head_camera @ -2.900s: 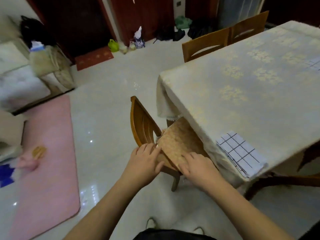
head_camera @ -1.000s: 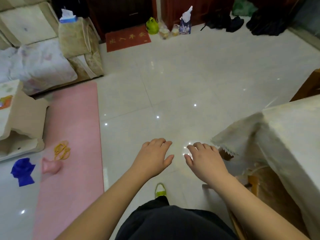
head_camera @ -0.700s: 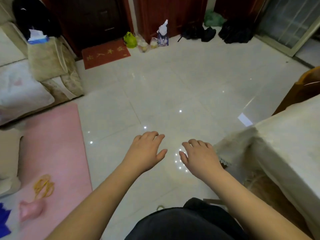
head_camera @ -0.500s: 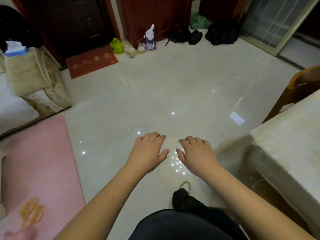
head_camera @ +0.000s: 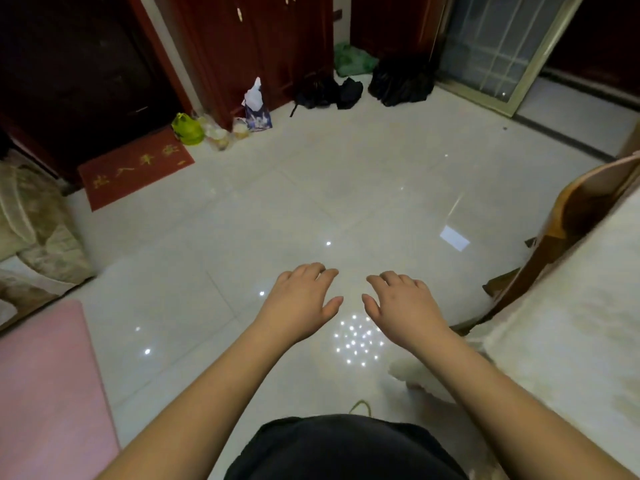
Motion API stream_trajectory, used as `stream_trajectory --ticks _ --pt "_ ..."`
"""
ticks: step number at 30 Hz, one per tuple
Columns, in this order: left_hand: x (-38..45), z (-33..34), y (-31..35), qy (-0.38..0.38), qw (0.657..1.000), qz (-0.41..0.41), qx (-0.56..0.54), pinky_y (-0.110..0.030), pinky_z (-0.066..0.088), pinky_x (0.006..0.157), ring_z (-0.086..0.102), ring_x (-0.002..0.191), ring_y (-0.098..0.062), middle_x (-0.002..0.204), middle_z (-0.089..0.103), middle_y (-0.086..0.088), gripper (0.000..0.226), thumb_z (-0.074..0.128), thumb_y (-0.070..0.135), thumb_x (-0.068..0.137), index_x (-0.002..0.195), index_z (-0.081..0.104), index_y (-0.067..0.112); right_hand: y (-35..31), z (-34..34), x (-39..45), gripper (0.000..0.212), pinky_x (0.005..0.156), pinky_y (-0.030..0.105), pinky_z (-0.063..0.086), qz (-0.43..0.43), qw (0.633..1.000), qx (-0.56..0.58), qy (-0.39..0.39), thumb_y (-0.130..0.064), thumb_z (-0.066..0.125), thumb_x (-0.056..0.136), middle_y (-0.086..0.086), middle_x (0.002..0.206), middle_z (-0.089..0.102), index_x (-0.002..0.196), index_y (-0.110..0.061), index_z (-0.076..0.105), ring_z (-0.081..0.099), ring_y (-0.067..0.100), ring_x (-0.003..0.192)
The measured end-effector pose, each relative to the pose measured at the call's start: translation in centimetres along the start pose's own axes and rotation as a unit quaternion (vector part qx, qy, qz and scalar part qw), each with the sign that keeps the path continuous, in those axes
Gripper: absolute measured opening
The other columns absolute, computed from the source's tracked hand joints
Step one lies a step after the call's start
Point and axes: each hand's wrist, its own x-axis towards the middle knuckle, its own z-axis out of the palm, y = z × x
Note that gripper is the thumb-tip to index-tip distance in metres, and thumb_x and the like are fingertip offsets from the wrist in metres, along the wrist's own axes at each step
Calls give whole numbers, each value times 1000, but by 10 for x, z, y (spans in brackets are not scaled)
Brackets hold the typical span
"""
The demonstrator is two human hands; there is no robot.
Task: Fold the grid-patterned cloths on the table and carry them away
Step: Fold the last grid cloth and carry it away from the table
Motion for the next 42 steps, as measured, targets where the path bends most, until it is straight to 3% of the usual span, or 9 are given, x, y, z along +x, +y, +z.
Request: stream_trajectory --ticks 11,16,23,30,42 --pt "171 -30 -14 32 998 47 19 -37 31 104 41 130 -18 142 44 2 53 37 49 98 144 36 24 64 -38 125 50 97 36 34 86 996 15 20 -48 29 99 0 136 50 140 -23 41 48 23 120" --pt "259 -37 -34 29 995 94 5 -36 31 105 39 132 -18 143 43 3 53 37 48 98 145 35 25 89 -56 196 54 105 37 30 127 992 12 26 -49 28 100 1 144 43 147 -23 30 42 22 129" --pt "374 -66 -38 49 978 201 27 -40 35 103 47 126 -22 135 52 -2 60 30 56 91 135 49 21 123 -86 262 55 110 37 27 266 962 18 64 -48 28 100 2 151 37 149 -25 27 37 22 135" --pt "471 -73 8 23 960 278 34 -39 29 107 42 131 -19 140 48 -1 55 40 53 95 140 44 22 185 -97 292 55 111 38 27 335 939 47 59 -50 26 100 2 150 38 149 -25 27 36 21 136" --pt "633 -70 143 -58 934 344 82 -36 32 104 42 129 -17 139 46 5 57 29 56 96 143 35 25 361 -114 340 53 107 37 30 373 920 104 53 -48 26 100 1 145 44 146 -23 33 41 21 131"
